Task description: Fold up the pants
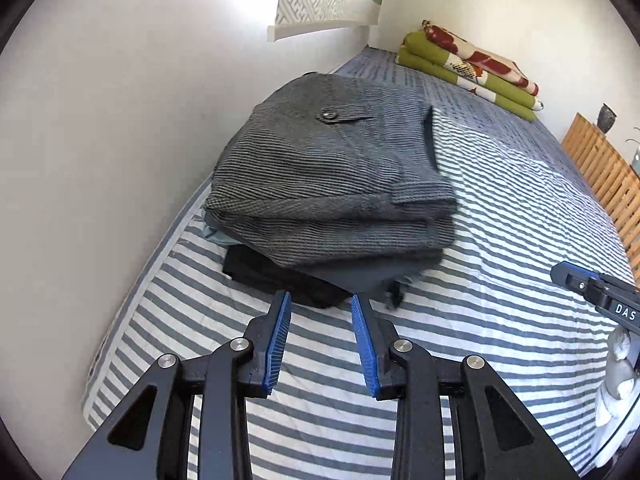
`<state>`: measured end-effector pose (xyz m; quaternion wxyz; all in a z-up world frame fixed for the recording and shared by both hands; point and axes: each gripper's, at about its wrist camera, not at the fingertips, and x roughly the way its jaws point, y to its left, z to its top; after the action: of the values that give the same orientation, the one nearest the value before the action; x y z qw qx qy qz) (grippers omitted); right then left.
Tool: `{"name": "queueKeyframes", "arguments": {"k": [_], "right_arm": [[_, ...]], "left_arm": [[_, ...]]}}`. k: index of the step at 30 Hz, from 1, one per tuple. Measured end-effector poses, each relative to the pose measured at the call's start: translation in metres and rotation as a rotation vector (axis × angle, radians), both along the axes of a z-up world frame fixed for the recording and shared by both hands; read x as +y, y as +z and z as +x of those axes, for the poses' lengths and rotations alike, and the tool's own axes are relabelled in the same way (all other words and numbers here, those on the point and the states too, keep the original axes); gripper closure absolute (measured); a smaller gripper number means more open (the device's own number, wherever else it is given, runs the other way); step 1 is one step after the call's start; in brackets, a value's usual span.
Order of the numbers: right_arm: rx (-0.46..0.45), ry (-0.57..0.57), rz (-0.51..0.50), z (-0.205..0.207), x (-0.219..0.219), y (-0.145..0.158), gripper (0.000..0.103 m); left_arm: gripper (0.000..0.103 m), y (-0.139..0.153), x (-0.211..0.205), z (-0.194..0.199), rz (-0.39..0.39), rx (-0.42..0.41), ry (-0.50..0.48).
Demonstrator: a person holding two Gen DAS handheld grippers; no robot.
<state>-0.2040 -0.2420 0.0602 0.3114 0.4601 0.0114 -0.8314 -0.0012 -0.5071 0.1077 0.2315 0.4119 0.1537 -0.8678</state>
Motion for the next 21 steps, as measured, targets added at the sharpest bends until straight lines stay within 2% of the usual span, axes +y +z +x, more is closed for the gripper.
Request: {"name": "queueKeyframes", "arguments": {"k": [3, 6, 7, 12, 13, 15, 19, 21], "right_arm": [[0.018, -0.006, 0.017, 0.028, 0.041, 0.012, 0.076], [0.060, 0.011, 0.047, 0.059, 0.074, 0.025, 0.075], [0.073, 0.019, 0.049, 0.072, 0.086, 0.031, 0.075], [0.124, 0.025, 0.038, 0.131, 0.141, 0.061, 0.065], [0.133, 0.020, 0.032, 0.142, 0.153, 0.065, 0.064], [0.144, 0.014, 0.018, 0.163, 0.175, 0.072, 0.061], [0.188, 0.008, 0.006, 0.201, 0.213, 0.079, 0.053], [0.230, -0.005, 0.013, 0.219, 0.228, 0.081, 0.045]], "left_arm": [[0.066, 0.018, 0.050, 0.010, -0.023, 0.024, -0.040], [0.060, 0.045, 0.123, 0.037, -0.072, 0.048, -0.094], [0.056, 0.049, 0.141, 0.029, -0.085, 0.055, -0.114], [0.045, 0.089, 0.231, 0.067, -0.096, 0.106, -0.159], [0.039, 0.094, 0.250, 0.074, -0.102, 0.114, -0.168], [0.035, 0.101, 0.279, 0.089, -0.121, 0.134, -0.171], [0.020, 0.104, 0.327, 0.123, -0.067, 0.199, -0.150], [0.015, 0.107, 0.348, 0.144, -0.063, 0.236, -0.122]]}}
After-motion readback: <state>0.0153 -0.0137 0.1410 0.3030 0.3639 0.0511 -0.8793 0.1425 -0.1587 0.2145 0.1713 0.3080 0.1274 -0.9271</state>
